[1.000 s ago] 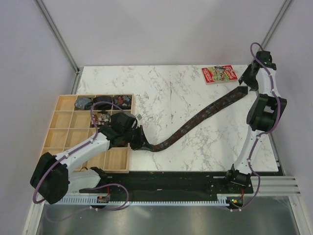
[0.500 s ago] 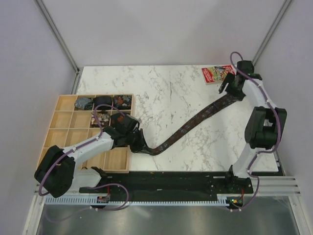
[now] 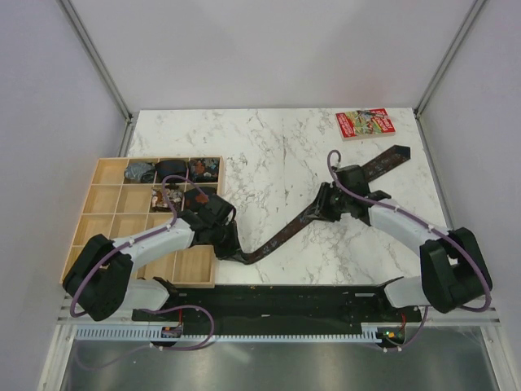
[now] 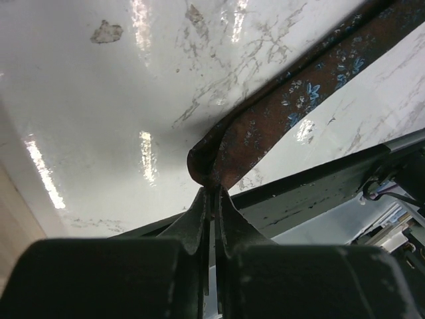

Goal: Roll the ties
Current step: Flatten out the tie at the center of the board.

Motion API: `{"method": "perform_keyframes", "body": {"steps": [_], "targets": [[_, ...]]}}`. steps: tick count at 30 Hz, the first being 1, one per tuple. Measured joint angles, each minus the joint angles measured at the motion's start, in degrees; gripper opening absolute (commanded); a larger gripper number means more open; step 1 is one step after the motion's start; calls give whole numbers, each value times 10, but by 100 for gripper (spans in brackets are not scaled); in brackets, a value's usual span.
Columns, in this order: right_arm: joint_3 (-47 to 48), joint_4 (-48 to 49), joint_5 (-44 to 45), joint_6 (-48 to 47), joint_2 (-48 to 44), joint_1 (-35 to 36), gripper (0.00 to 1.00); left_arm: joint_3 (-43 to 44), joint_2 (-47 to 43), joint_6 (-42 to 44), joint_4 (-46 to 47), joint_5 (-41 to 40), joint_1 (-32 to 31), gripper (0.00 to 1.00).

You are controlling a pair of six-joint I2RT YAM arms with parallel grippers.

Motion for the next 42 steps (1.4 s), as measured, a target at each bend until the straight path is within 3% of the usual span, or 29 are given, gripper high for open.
{"method": "perform_keyframes", "body": {"steps": [6,12,25,32,42], "targets": [[-24,93,9,84,-42,139,11,10,0,6,-35,-36,-2,2],[-26,149,26,139,4,219,0,21,-2,15,-49,-59,-3,2],[-25,254,45,208,135,345,0,21,-2,24,-60,-78,-3,2],[-25,281,46,221,178,362,0,34,0,28,-74,-82,-3,2],[-11,264,47,221,159,368,0,47,3,33,-89,-84,-4,2]]}}
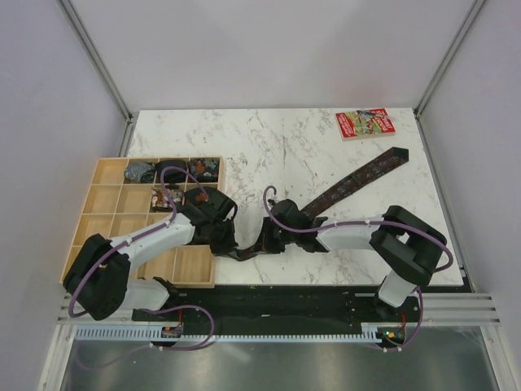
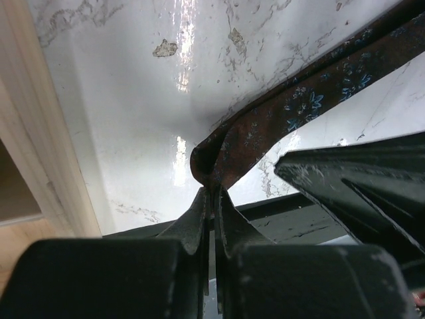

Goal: Roll the ties
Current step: Flatten out the tie at the center of the board, then roll the tie at the center of the board.

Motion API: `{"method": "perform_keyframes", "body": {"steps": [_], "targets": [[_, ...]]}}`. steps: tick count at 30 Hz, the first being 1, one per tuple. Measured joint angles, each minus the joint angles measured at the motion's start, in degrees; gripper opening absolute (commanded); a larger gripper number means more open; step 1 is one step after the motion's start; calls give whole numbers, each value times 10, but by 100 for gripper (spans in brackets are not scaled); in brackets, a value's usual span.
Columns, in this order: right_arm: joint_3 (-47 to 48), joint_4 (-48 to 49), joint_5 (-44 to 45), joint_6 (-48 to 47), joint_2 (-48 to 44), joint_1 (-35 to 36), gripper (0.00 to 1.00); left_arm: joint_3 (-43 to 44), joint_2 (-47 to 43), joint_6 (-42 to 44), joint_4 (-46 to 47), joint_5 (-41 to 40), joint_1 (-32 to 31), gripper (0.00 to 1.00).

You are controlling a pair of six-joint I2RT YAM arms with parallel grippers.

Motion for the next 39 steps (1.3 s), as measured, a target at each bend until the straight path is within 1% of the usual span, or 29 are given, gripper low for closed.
{"method": "perform_keyframes", "body": {"steps": [3,7,14,22,27,33,39], "targets": [[16,-9,7,-2,-17,3,0,4,0,0,-5,-2,0,2],[29,-5,12,-5,-16,3,0,11,1,0,-12,-5,0,2],[29,10,17,-3,53,7,0,26,3,1,-26,-13,0,2],[32,42,16,-2,67,21,0,50,7,12,-54,-20,-2,2],[37,44,15,-2,68,22,0,71,18,23,-68,-24,-2,2],[43,11,21,-20,60,17,3,95,41,30,-75,-23,-2,2],[42,-59,36,-52,11,-10,4,121,59,36,-80,-23,-2,2]]}}
